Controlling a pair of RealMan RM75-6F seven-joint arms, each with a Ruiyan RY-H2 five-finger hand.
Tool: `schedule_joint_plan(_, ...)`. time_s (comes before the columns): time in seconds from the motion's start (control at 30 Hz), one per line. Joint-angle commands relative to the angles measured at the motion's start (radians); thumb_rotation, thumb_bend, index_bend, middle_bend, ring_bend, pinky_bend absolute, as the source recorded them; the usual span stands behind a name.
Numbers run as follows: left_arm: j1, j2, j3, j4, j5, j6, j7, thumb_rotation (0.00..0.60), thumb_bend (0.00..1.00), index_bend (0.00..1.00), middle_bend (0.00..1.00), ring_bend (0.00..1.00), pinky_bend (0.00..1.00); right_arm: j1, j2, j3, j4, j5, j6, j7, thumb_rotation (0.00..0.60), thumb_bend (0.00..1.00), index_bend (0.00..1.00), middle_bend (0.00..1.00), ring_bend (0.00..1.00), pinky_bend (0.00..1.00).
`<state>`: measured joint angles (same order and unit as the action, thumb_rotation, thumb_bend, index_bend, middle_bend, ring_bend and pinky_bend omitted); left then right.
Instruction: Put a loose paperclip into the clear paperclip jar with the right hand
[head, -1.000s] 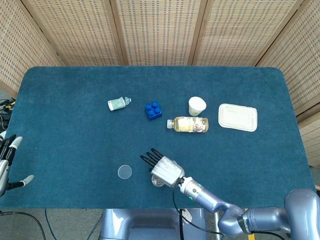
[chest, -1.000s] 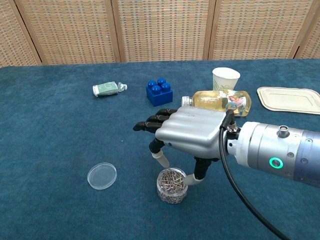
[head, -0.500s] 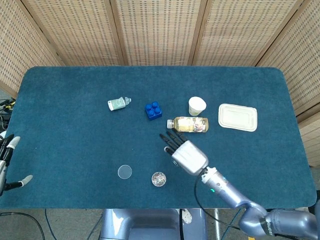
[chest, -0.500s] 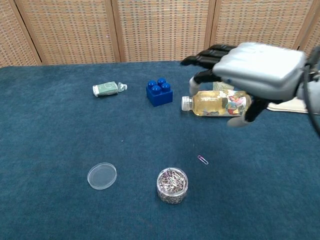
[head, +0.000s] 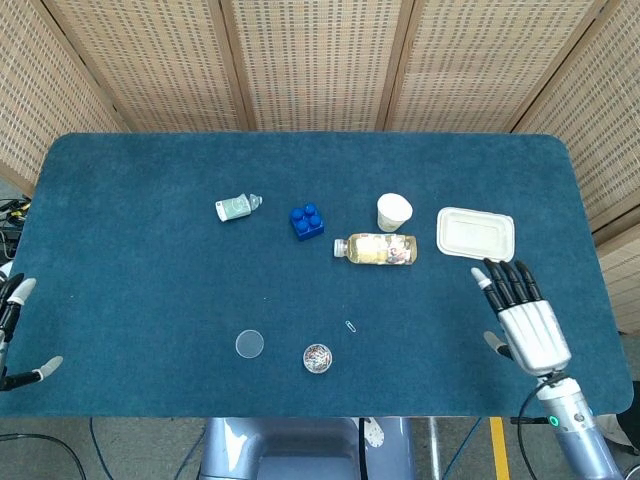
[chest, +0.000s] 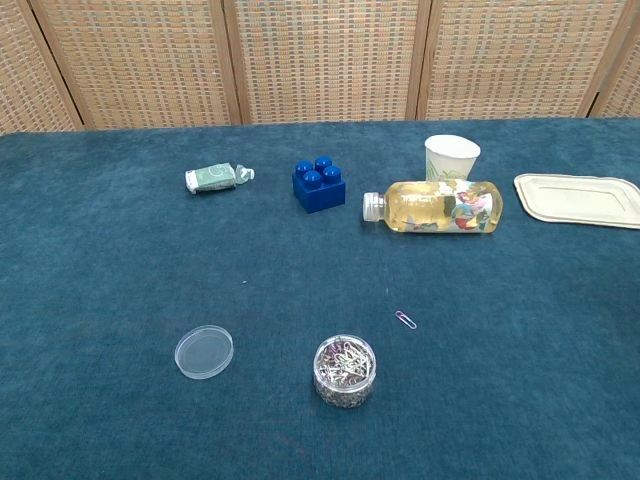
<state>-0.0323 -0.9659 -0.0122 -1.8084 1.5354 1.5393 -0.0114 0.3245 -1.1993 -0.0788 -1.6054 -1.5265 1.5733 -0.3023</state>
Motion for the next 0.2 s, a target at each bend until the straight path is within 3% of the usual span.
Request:
schedule_joint_plan(0.03,0.005,0.001,0.003,0.001,0.006,0.008,-0.002,0.6,0.0,0.0,0.0,0.0,0.0,-0.045,0.004,-0.005,0.047,-0.006,0.035,0.058,0.6,0.0,0.0,0.0,0.0,0.0)
schedule_joint_plan(0.2,0.012,0.001,0.009,0.001,0.019,0.017,-0.002,0.6,0.0,0.0,0.0,0.0,0.0,-0.076,0.0,0.004,0.086,-0.015,0.054,0.086,0.6,0.0,0.0,0.0,0.0,0.0)
